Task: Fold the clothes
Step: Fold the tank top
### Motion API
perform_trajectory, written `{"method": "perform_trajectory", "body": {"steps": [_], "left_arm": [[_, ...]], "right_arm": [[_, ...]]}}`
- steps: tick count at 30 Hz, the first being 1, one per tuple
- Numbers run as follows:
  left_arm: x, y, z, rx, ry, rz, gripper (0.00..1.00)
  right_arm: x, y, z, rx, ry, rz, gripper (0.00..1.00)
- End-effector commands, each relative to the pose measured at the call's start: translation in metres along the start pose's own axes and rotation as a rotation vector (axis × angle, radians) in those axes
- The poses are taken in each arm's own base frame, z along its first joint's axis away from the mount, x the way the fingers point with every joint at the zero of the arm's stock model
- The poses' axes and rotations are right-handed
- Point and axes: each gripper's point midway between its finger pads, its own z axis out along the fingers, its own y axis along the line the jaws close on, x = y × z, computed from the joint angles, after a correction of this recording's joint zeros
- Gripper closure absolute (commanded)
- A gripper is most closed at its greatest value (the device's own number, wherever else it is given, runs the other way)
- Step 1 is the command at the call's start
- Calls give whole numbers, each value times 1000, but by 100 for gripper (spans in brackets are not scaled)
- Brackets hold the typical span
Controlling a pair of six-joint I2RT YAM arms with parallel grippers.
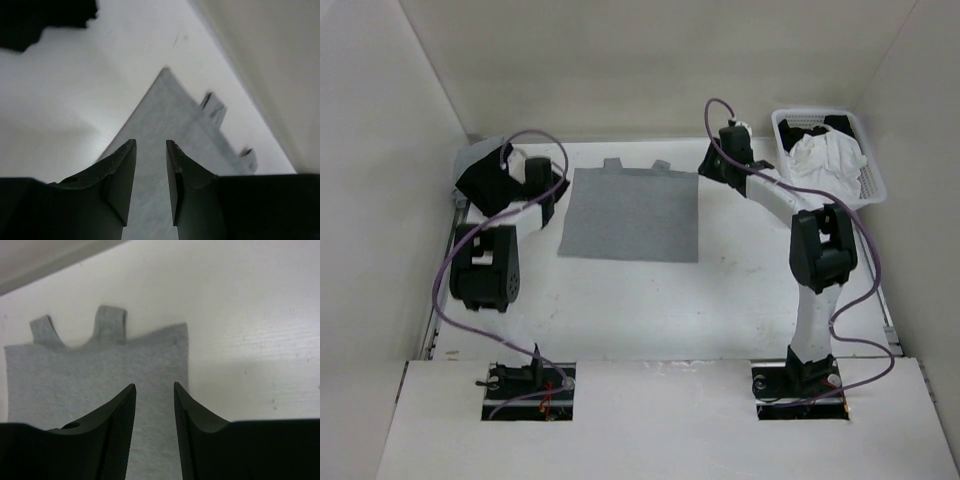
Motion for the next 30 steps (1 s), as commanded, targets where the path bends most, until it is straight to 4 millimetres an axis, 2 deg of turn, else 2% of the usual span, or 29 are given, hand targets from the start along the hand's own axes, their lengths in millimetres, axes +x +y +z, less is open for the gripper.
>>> {"method": "perform_trajectory", "body": {"steps": [1,2,6,9,12,14,18,23,30], "left_arm": [[-11,-5,-69,90,-105,-45,72],[2,9,-84,86,-102,-42,72],[39,65,-124,37,-53,-29,72],[61,100,-144,26,19,-20,66],[73,124,-151,14,80,-56,63],[74,132,-150,4,99,-79,61],[78,135,-141,7,125,-90,60],[85,137,-131,-12,151,-112,61],[93,141,-126,-28,173,-127,81]], "right_arm": [[3,7,-36,-31,-40,-1,60],[12,6,-44,-36,-39,-2,64],[78,9,-88,-106,-20,19,95],[120,7,-112,-154,11,58,99],[148,2,-128,-170,37,74,97],[160,-5,-134,-162,44,86,88],[174,-18,-135,-147,55,118,70],[183,-30,-130,-129,74,184,61],[190,-29,-121,-132,104,256,59]]}}
